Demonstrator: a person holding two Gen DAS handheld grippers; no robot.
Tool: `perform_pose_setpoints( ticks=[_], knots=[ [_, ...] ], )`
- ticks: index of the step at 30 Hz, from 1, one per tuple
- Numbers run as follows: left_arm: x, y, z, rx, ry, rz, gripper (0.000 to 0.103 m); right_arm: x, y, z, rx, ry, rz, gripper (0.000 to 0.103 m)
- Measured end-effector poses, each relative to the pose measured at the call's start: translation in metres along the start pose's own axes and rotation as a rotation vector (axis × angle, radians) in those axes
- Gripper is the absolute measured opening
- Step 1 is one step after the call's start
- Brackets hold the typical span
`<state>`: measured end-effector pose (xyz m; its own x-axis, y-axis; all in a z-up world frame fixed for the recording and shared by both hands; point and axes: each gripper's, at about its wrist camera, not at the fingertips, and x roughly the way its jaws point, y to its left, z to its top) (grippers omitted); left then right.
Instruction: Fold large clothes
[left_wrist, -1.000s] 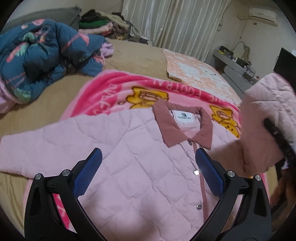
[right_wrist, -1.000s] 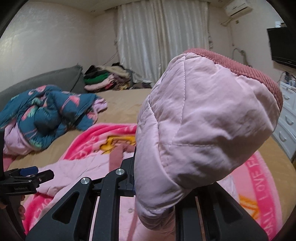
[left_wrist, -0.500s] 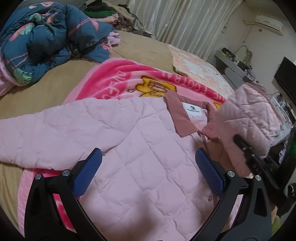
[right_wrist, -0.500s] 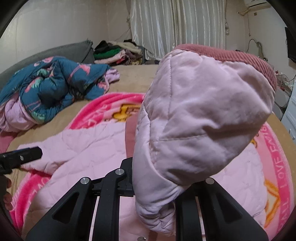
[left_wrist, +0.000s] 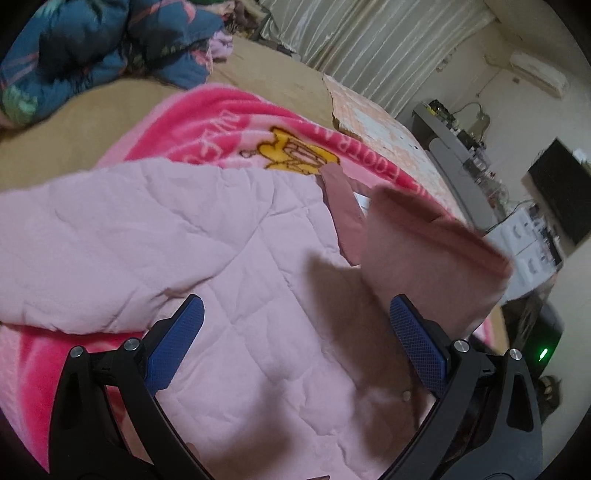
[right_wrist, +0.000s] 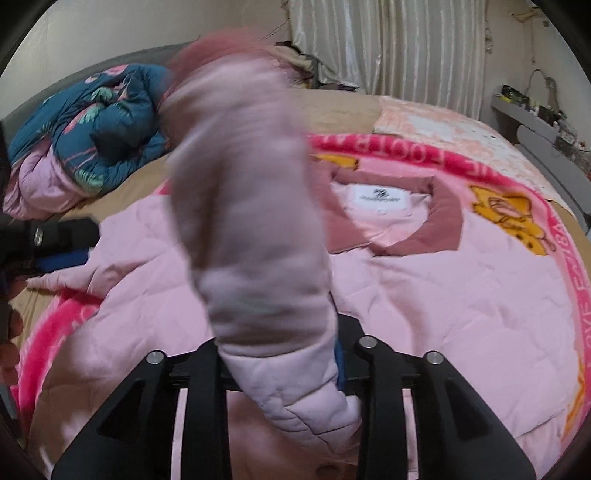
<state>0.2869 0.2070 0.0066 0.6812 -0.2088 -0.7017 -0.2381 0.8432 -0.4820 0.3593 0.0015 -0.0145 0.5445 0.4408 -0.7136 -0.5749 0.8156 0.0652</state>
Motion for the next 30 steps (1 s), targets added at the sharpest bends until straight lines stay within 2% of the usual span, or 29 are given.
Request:
perform_pose_setpoints(
  ticks=[4, 7, 10, 13, 16, 21, 27, 28, 29, 30],
  knots=[
    [0.002, 0.007, 0.001, -0.032, 0.012, -0.027, 0.095, 0.001, 0.012, -0.009, -0.033, 0.018, 0.021, 0.057],
    [0.005, 0.011, 0.001, -0.07, 0.029, -0.068, 0.094, 0.0, 0.021, -0.017, -0.065, 0.05, 0.015, 0.067],
    [0.008, 0.01, 0.001, -0.06, 0.039, -0.06, 0.094, -0.007, 0.024, -0.025, -0.084, 0.054, 0.023, 0.077],
    [0.019, 0.01, -0.005, -0.077, 0.081, -0.099, 0.094, -0.022, 0.021, -0.034, -0.079, 0.058, 0.042, 0.084],
    [0.037, 0.009, -0.017, -0.118, 0.154, -0.152, 0.094, -0.042, 0.013, -0.045, -0.067, 0.043, 0.039, 0.084],
    [0.062, 0.0, -0.039, -0.142, 0.253, -0.207, 0.094, -0.072, -0.018, -0.057, 0.017, 0.007, -0.024, 0.084],
    [0.072, -0.023, -0.053, -0.045, 0.238, -0.142, 0.093, -0.099, -0.064, -0.071, 0.137, -0.036, -0.085, 0.084],
    [0.071, -0.027, -0.055, -0.025, 0.218, -0.127, 0.083, -0.101, -0.07, -0.073, 0.147, -0.035, -0.096, 0.084],
    [0.07, -0.028, -0.056, -0.013, 0.203, -0.106, 0.063, -0.104, -0.077, -0.076, 0.163, -0.034, -0.116, 0.084],
    [0.07, -0.029, -0.056, -0.005, 0.191, -0.096, 0.053, -0.106, -0.083, -0.079, 0.181, -0.034, -0.132, 0.084]
  ],
)
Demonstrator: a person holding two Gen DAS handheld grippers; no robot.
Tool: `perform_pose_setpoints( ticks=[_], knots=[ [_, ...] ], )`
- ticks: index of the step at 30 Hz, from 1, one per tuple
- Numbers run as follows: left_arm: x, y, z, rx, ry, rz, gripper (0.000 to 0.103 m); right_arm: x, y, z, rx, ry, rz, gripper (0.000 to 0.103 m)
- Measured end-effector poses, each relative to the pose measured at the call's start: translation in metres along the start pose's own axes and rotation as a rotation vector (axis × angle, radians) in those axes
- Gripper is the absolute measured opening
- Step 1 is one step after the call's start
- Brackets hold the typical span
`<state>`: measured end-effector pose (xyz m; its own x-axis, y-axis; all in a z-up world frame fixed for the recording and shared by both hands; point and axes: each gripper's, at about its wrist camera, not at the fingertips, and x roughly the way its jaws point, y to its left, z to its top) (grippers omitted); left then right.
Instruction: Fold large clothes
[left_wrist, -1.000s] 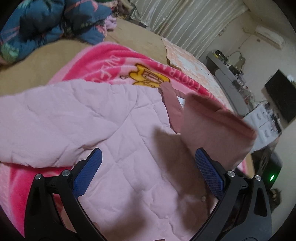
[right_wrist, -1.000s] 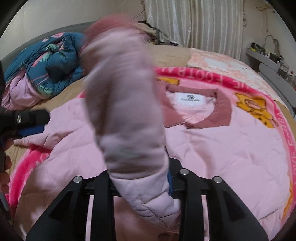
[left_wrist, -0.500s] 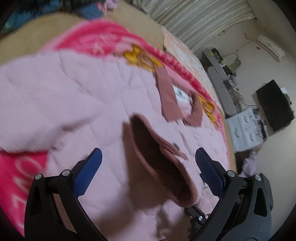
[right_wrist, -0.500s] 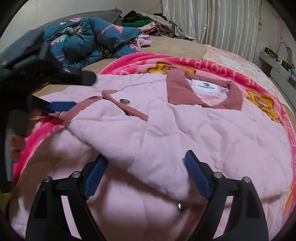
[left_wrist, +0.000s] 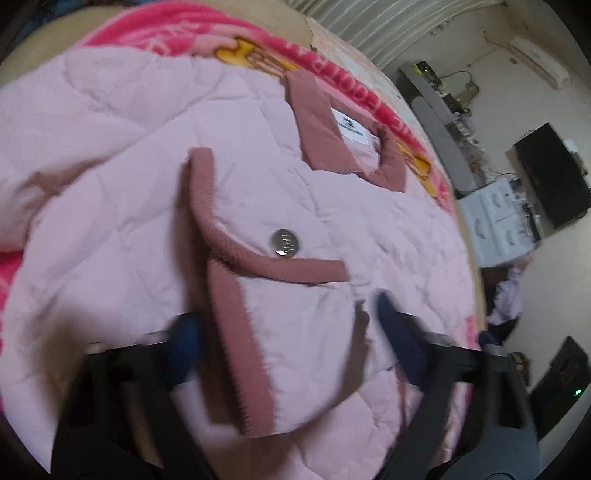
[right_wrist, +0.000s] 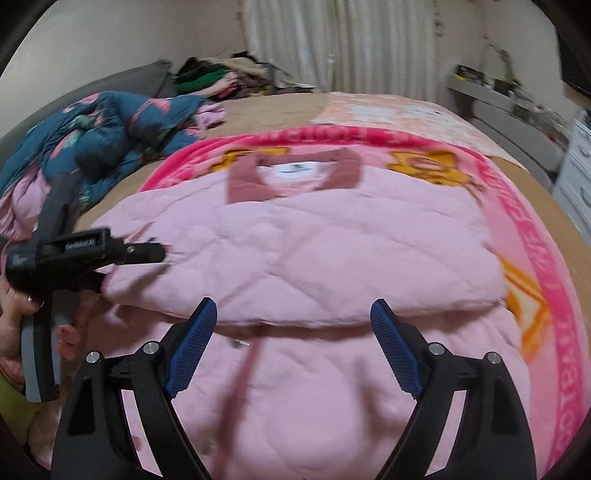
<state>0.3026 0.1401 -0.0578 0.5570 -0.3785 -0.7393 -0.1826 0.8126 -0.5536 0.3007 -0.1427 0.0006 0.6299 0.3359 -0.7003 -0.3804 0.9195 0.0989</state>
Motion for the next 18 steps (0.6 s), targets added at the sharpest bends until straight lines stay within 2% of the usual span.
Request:
perform_pose_setpoints(
  ticks=[1, 2, 3, 4, 7, 12, 15, 18],
  knots=[
    [0.0, 0.001, 0.002, 0.001, -0.005, -0.018, 0.032, -0.001, -0.005, -0.001, 0.013, 0.0, -0.008, 0.084],
    [-0.001, 0.001, 0.003, 0.004, -0.012, -0.022, 0.023, -0.004, -0.014, -0.004, 0.038, -0.002, -0.02, 0.084],
    [-0.003, 0.001, 0.004, 0.014, -0.023, -0.03, 0.019, -0.005, -0.018, -0.005, 0.051, -0.004, -0.026, 0.084],
    [-0.007, -0.003, 0.006, 0.039, -0.047, -0.019, 0.009, -0.007, -0.025, -0.005, 0.069, -0.01, -0.033, 0.084],
    [-0.025, -0.012, 0.017, 0.095, -0.11, -0.023, 0.006, -0.011, -0.036, -0.004, 0.097, -0.017, -0.053, 0.084],
    [-0.063, -0.03, 0.036, 0.243, -0.267, 0.022, 0.005, -0.017, -0.048, 0.006, 0.081, -0.038, -0.082, 0.084],
    [-0.058, -0.026, 0.039, 0.254, -0.256, 0.046, 0.005, -0.008, -0.057, 0.018, 0.075, -0.021, -0.126, 0.084],
    [-0.037, -0.011, 0.039, 0.221, -0.205, 0.091, 0.005, 0.002, -0.066, 0.029, 0.097, -0.012, -0.113, 0.084]
  ],
)
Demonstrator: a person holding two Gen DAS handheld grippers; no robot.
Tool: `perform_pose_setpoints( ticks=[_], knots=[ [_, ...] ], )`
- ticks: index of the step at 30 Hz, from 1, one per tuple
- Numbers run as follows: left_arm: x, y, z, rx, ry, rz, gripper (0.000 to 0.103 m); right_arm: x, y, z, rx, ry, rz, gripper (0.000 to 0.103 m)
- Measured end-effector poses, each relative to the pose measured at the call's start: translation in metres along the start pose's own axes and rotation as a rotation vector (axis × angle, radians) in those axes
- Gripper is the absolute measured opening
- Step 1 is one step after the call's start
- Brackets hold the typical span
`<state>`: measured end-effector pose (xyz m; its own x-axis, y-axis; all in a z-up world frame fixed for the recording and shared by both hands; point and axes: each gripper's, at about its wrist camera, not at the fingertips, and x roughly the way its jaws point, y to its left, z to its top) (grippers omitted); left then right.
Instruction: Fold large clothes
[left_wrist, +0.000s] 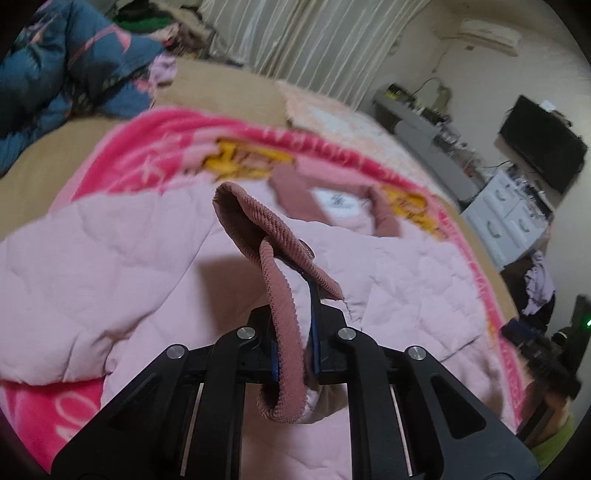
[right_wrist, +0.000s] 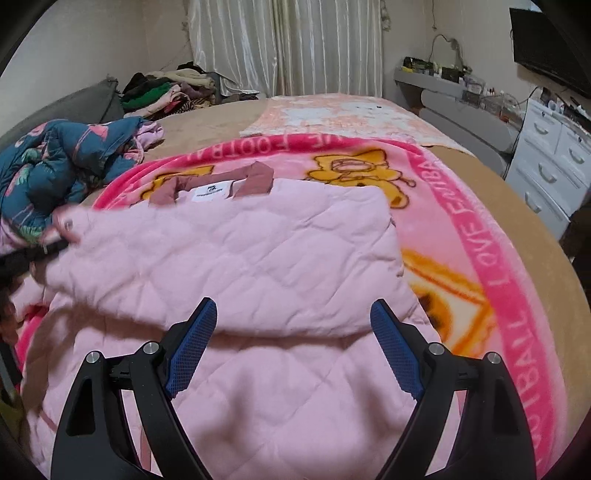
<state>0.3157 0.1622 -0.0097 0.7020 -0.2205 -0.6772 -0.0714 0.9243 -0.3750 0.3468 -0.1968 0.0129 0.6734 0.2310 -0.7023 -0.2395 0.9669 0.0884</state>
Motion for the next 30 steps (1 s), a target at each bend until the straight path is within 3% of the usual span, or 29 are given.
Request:
perform_pose_setpoints(
  ticks=[12, 19, 27, 30],
  knots=[
    [0.024, 0.015, -0.017, 0.01, 0.086, 0.077, 0.011, 0.052, 0.007, 0.029, 0.0, 0.074, 0.042, 0.084],
    [0.031, 0.018, -0.023, 0.023, 0.115, 0.091, 0.017, 0.094, -0.009, 0.015, 0.035, 0.181, 0.005, 0.085],
    [0.037, 0.019, -0.027, 0.026, 0.132, 0.088, 0.023, 0.104, -0.012, 0.003, 0.051, 0.177, -0.011, 0.088],
    [0.036, 0.017, -0.026, 0.022, 0.138, 0.087, 0.023, 0.1, -0.011, 0.002, 0.062, 0.184, -0.02, 0.094]
  ],
)
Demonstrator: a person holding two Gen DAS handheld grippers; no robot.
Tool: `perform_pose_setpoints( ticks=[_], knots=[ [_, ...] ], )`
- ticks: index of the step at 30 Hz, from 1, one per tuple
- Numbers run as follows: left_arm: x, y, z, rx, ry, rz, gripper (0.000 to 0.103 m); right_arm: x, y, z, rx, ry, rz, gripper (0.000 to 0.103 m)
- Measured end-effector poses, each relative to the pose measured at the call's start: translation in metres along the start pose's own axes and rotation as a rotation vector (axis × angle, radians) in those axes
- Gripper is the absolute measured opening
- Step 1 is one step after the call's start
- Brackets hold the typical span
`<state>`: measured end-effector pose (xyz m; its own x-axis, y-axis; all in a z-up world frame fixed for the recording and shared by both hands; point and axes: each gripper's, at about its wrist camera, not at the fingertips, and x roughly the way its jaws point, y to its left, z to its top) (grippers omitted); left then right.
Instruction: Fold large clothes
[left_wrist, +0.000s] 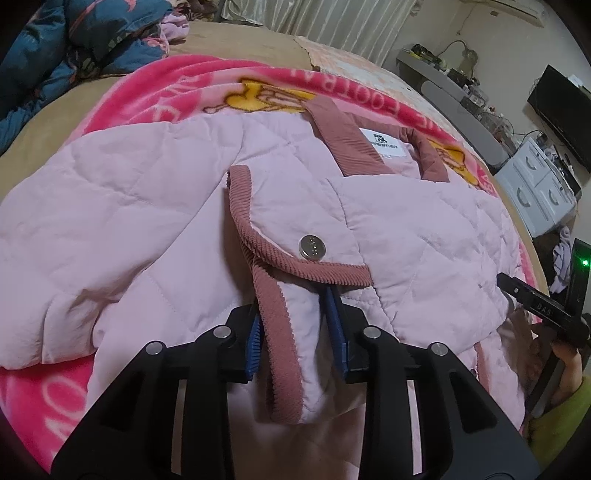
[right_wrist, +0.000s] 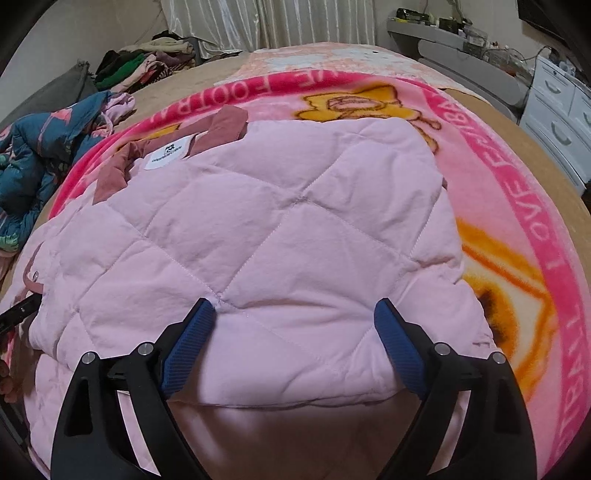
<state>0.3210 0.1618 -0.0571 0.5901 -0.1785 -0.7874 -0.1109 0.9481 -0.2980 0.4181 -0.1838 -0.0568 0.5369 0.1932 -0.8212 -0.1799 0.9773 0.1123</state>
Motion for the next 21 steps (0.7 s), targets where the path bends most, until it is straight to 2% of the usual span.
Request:
perform_pose_setpoints(
  ticks=[2, 3, 7, 9, 11, 13, 21],
  knots=[
    [-0.002, -0.002, 0.0, 0.003, 0.008, 0.01, 0.029, -0.004, 0.004, -0.003, -0.015, -0.002, -0.004, 0.099],
    [-0.003, -0.002, 0.0, 0.001, 0.012, 0.008, 0.032, -0.005, 0.005, -0.005, -0.023, -0.004, -0.011, 0.099],
    [-0.018, -0.006, 0.001, 0.027, 0.002, 0.008, 0.055, -0.011, 0.008, -0.01, -0.027, -0.008, -0.024, 0.099],
    [-0.024, -0.007, 0.001, 0.036, -0.004, 0.011, 0.06, -0.015, 0.009, -0.011, -0.019, -0.01, -0.022, 0.099],
    [-0.031, -0.007, 0.003, 0.022, -0.013, -0.002, 0.08, -0.021, 0.01, -0.012, -0.013, -0.015, -0.008, 0.099],
    [-0.036, -0.009, 0.006, 0.014, -0.03, 0.003, 0.092, -0.027, 0.011, -0.013, -0.005, -0.018, -0.002, 0.099],
    [-0.057, -0.009, 0.01, 0.004, -0.076, 0.094, 0.094, -0.047, 0.016, -0.013, 0.01, -0.038, 0.006, 0.099]
  ],
)
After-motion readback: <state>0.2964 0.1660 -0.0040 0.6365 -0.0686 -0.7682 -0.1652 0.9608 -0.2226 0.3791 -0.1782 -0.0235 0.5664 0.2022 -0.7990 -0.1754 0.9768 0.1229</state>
